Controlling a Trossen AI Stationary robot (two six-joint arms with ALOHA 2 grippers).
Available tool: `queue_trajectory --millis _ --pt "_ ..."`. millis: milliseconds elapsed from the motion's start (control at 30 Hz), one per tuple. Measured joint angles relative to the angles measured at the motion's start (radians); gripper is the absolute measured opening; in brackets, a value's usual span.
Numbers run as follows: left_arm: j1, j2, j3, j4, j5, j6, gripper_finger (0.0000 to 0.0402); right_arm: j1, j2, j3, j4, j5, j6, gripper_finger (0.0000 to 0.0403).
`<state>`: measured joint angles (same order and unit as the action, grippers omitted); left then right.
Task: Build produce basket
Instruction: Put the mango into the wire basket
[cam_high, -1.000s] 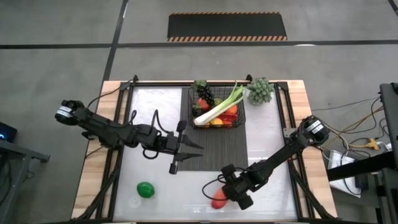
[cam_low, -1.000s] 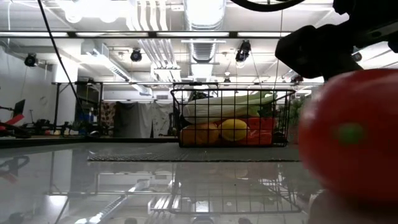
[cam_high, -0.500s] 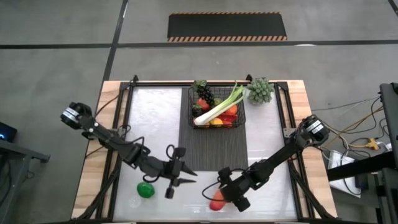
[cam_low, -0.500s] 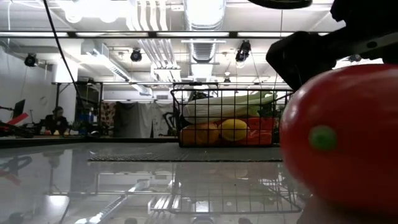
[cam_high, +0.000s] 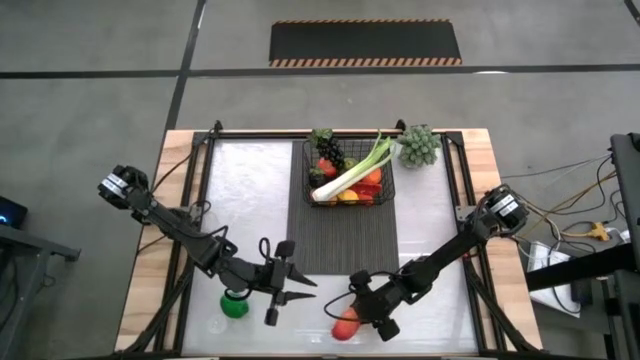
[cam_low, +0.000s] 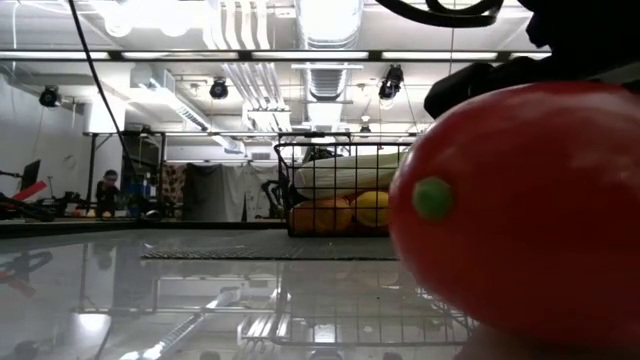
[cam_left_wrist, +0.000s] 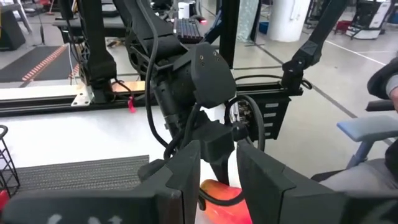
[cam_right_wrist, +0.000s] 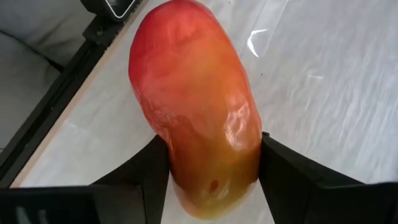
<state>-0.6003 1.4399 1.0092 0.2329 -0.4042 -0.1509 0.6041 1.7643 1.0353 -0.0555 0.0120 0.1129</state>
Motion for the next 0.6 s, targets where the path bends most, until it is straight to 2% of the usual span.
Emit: queue_trajectory --millis 133,200,467,600 --pt "0.000 0.000 0.000 -0.001 -0.002 0.000 0.0088 0.000 -0.010 0.014 -0.016 0.016 0.018 0.0196" --pt "0.000 0.000 0.000 -0.001 -0.003 0.007 0.0088 -0.002 -0.031 0.019 -0.020 0.056 0.022 0.0198" --pt "0.000 -0.013 0.000 0.014 -0.053 0.095 0.0088 -0.023 -0.167 -0.005 0.014 0.455 -0.057 0.0199" --pt "0.000 -0.013 0.000 0.093 -0.060 0.184 0.0088 -0.047 -0.245 -0.072 0.165 0.637 -0.077 0.0198"
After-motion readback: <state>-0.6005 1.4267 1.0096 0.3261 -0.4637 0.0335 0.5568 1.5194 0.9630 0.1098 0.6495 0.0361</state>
